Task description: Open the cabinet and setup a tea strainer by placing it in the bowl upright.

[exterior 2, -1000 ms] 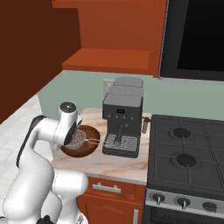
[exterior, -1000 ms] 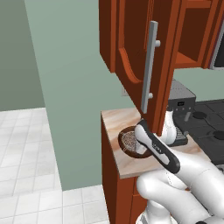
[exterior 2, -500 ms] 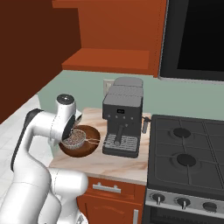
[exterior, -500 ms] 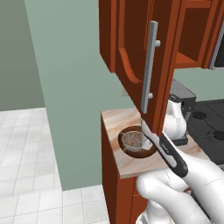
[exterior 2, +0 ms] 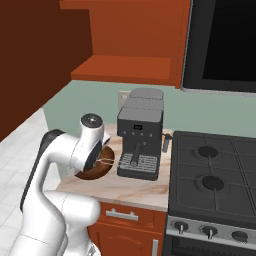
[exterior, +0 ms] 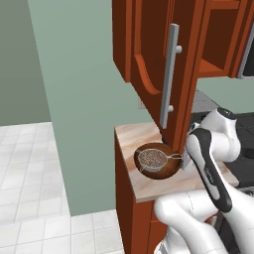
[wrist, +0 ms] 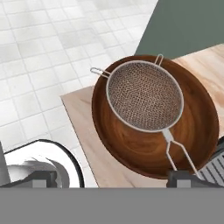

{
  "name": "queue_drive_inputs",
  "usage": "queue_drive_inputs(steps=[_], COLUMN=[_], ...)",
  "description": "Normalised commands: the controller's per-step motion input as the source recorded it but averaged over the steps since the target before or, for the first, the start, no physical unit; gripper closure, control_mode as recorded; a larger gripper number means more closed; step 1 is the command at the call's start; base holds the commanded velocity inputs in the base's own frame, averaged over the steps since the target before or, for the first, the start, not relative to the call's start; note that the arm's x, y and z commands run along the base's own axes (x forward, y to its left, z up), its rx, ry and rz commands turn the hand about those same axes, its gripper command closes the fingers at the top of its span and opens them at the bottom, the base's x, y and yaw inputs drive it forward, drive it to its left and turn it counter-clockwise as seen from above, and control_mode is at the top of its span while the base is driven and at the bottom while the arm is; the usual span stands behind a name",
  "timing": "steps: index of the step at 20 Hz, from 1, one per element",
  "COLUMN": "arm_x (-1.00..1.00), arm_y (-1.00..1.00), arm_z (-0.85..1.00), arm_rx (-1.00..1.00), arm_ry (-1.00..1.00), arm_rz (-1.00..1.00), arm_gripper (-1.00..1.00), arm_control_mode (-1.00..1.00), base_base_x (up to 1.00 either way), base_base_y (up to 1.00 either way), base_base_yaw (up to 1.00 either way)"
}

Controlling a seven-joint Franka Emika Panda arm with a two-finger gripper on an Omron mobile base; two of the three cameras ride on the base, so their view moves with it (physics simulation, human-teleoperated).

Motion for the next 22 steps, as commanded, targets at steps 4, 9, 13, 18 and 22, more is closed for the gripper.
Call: queue_drive_inputs(steps=[4,9,13,18,22], arm_x=[-0.43,-0.33,-0.06,0.0,0.0], arm_y=[-0.51,-0.32,-0.21,-0.11,-0.21], arm_z=[0.68,0.75,0.64,0.52,0.27], arm_rx=[0.0,-0.01,-0.01,0.0,0.03], arm_ry=[-0.06,0.01,0.13,0.17,0.19], arm_rz=[-0.14,-0.33,-0.34,-0.17,-0.14], arm_gripper=[-1.0,-1.0,-1.0,-1.0,-1.0], arm_control_mode=[-1.0,-1.0,-1.0,-1.0,-1.0], base_base_x=[0.0,0.0,0.0,0.0,0.0], base_base_y=[0.0,0.0,0.0,0.0,0.0], base_base_yaw=[0.0,0.0,0.0,0.0,0.0])
